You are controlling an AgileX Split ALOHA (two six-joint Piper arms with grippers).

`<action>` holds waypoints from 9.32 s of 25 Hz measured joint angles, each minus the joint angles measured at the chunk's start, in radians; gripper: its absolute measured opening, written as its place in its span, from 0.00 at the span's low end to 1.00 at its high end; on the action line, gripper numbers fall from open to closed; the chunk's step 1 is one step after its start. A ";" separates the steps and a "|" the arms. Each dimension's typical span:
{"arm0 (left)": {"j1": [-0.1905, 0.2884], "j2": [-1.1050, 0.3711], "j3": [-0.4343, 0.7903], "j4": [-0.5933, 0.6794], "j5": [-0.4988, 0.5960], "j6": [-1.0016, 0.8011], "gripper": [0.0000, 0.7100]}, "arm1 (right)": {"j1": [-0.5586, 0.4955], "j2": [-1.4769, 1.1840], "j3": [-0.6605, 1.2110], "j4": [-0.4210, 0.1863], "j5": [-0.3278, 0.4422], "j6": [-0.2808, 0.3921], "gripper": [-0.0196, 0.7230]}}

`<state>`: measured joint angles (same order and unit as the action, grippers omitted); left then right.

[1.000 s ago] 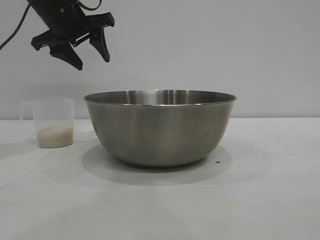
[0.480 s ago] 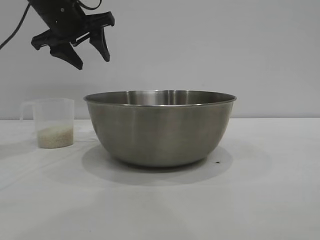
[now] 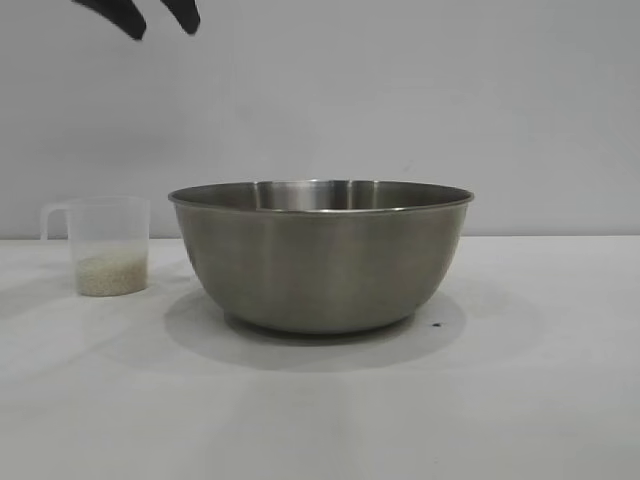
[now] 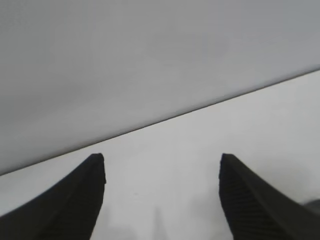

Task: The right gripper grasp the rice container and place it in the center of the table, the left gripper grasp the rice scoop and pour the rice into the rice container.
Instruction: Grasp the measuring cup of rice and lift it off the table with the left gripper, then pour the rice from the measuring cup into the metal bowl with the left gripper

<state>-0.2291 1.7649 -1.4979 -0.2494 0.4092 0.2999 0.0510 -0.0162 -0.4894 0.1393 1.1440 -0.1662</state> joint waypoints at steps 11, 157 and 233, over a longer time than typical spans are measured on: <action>0.000 -0.118 0.003 0.318 0.373 -0.350 0.62 | 0.000 0.000 0.000 0.000 0.000 0.000 0.71; 0.000 0.289 1.007 0.128 -1.546 -0.249 0.43 | -0.007 0.000 0.000 0.000 0.000 0.000 0.71; -0.004 0.175 0.620 0.818 -1.540 0.578 0.00 | -0.007 0.000 0.000 0.000 0.000 0.000 0.71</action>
<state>-0.2334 1.9403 -0.8782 0.5686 -1.1311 0.8778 0.0443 -0.0162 -0.4894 0.1393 1.1440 -0.1662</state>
